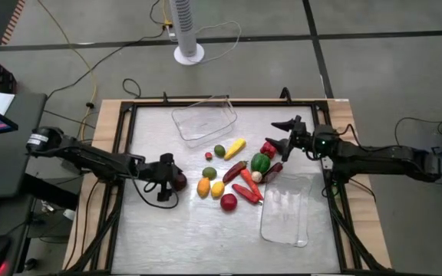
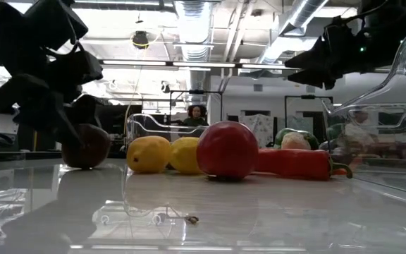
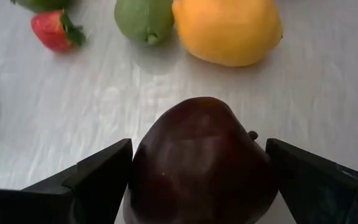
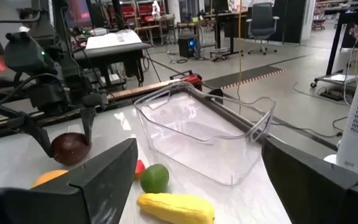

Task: Sort produce into baskets
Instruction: Put the left red apple into the top transparent bin, then put the top green lime into the top transparent bin

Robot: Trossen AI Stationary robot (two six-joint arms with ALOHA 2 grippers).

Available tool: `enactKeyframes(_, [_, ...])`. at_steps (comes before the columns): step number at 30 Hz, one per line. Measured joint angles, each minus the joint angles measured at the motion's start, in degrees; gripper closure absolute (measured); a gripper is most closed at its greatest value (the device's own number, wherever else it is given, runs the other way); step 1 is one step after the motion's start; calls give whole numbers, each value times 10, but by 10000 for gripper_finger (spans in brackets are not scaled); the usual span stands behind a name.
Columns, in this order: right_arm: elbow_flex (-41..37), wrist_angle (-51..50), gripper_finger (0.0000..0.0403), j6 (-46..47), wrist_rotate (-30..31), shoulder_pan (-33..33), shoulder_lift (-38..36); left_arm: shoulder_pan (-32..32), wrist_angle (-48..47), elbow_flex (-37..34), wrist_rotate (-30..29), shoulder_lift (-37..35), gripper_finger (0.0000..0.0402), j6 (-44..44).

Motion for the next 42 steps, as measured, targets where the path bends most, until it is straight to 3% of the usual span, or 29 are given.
enactKeyframes(8, [0, 3, 41, 3, -1, 0, 3, 0, 1, 0, -48, 3, 130, 50])
enactKeyframes(14, [0, 11, 42, 27, -1, 0, 15, 16, 30, 16, -93, 4, 130, 101])
enactKeyframes(21, [0, 56, 42, 24, -1, 0, 52, 86, 122, 112, -63, 3, 120, 164])
enactKeyframes(27, [0, 70, 42, 26, -17, 1, 60, 180, 112, 184, -183, 14, 106, 170])
enactKeyframes(29, [0, 70, 42, 30, -19, 6, 63, 213, 112, 200, -168, 25, 105, 165])
enactKeyframes(34, [0, 71, 42, 30, -20, 21, 64, 264, 56, 234, -67, 59, 94, 130])
enactKeyframes(42, [0, 72, 42, 21, -19, 27, 63, 268, -18, 286, -74, 96, 35, 159])
